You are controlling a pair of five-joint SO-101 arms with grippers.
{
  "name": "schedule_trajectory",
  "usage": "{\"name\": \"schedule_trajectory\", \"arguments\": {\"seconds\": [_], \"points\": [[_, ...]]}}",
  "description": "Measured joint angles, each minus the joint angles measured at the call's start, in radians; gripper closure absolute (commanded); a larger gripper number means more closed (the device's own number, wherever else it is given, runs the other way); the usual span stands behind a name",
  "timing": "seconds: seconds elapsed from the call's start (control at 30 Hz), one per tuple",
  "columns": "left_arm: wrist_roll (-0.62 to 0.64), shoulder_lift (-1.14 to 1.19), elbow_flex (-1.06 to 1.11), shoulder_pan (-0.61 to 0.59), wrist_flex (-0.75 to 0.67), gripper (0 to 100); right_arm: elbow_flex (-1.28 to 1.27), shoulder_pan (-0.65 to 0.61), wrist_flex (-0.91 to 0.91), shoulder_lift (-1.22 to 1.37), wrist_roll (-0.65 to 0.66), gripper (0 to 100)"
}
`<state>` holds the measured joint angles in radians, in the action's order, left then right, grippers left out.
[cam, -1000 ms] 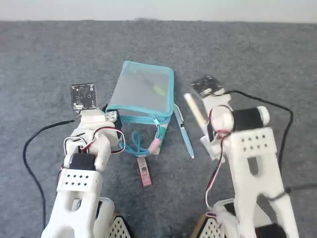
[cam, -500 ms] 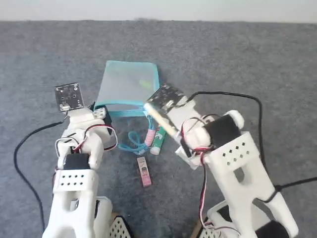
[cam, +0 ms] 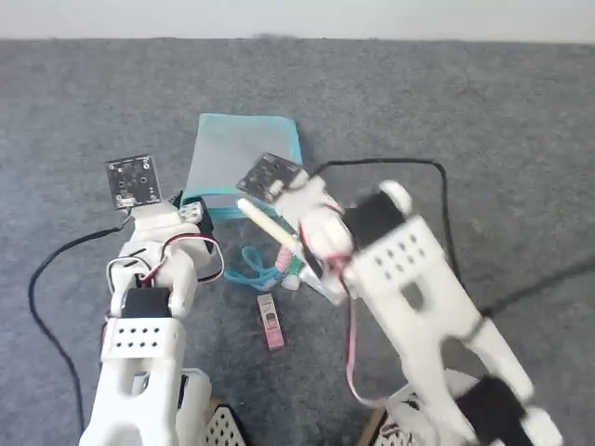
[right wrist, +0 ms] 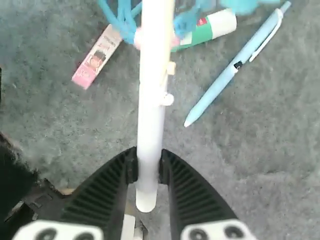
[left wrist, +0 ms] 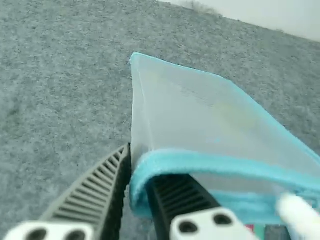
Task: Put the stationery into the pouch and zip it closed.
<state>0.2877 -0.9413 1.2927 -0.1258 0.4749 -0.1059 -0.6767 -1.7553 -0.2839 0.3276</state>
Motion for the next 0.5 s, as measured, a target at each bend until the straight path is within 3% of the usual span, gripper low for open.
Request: {"name": "schedule_trajectory", "arguments": {"seconds": [0.33,0.5], "points": [[-0.003,0.0,0.0,0.008,0.0,99,0.368,-0.002,0.0,0.41,-0.043,98.3],[-0.023,0.0,0.0,0.014,0.0,99,0.594,0.009,0.0,0.549,-0.087,90.1]]}}
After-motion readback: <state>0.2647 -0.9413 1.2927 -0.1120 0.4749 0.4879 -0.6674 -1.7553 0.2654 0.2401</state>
